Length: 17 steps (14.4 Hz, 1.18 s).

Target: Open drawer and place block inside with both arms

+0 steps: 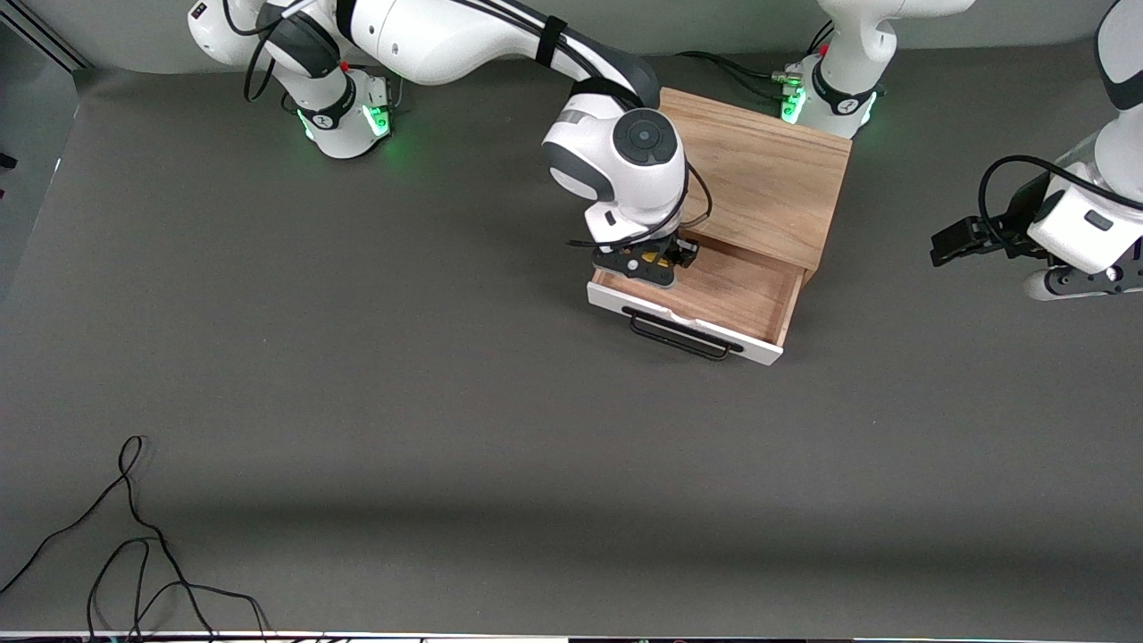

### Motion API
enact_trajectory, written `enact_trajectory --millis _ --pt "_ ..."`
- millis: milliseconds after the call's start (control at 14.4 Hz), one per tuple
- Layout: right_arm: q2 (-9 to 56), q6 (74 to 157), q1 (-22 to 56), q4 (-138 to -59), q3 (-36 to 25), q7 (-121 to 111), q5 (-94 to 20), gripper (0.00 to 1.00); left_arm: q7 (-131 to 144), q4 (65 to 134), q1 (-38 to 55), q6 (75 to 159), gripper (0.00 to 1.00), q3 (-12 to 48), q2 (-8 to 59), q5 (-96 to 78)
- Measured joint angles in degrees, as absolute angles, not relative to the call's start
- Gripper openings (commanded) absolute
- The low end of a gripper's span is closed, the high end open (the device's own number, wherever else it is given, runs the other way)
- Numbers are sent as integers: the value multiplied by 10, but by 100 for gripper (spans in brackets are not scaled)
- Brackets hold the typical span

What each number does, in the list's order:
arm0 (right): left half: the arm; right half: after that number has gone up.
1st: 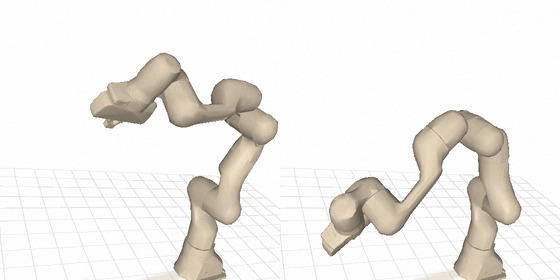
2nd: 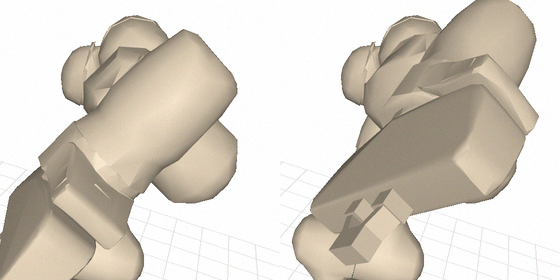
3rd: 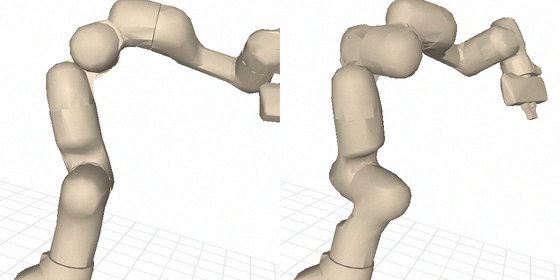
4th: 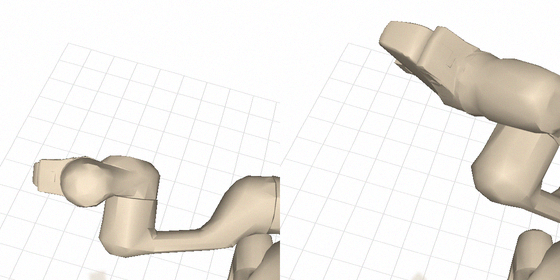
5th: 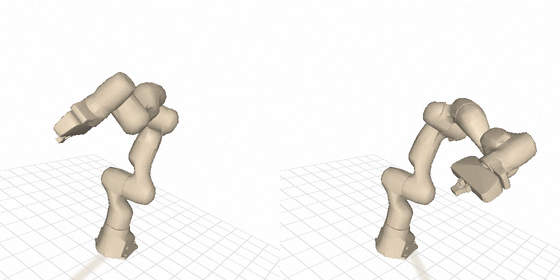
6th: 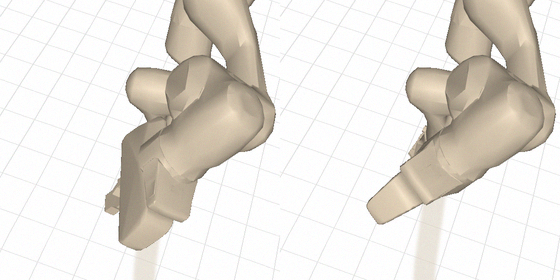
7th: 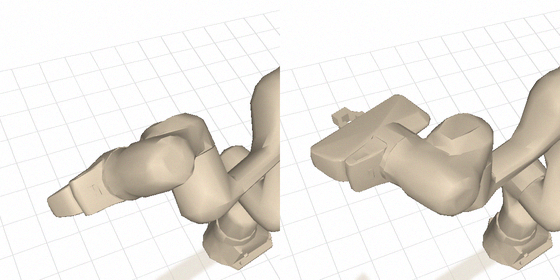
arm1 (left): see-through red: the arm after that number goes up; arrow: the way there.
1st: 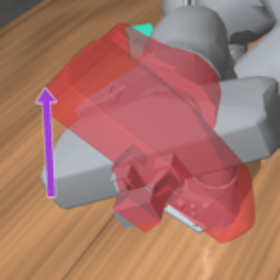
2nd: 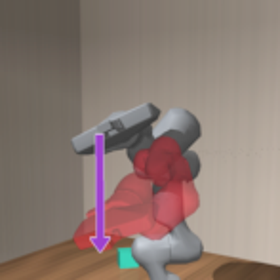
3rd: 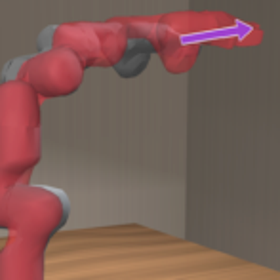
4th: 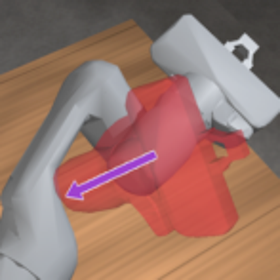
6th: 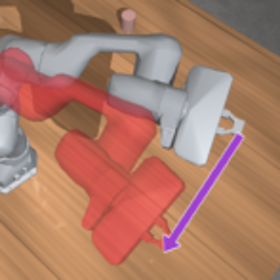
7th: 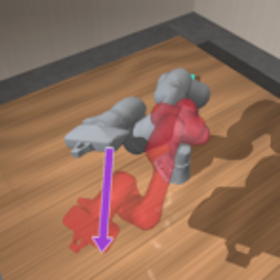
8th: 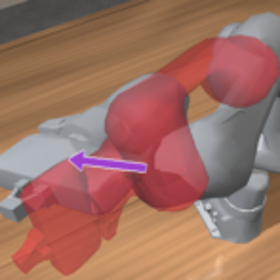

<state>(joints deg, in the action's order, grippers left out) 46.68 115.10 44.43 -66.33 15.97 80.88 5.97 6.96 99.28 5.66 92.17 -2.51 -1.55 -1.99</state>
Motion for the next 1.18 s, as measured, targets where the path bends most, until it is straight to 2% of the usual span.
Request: enact_trajectory --millis 139,209,278,348,973,1182 --pt "470 1151 448 -663 160 809 64 26 52 993 58 924 100 -33 -16 -20" --pt "473 1151 450 -663 160 810 66 31 48 993 58 926 100 -34 -16 -20" --pt "475 1151 451 -663 160 810 66 56 46 993 59 928 100 -34 -16 -20" --pt "477 1151 452 -663 160 810 67 99 44 993 60 929 100 -34 -16 -20" --pt "479 1147 456 -642 160 811 77 100 29 986 64 942 100 -31 -7 -19" --pt "463 1110 454 -624 157 811 81 100 29 984 64 942 100 -25 -3 -19"
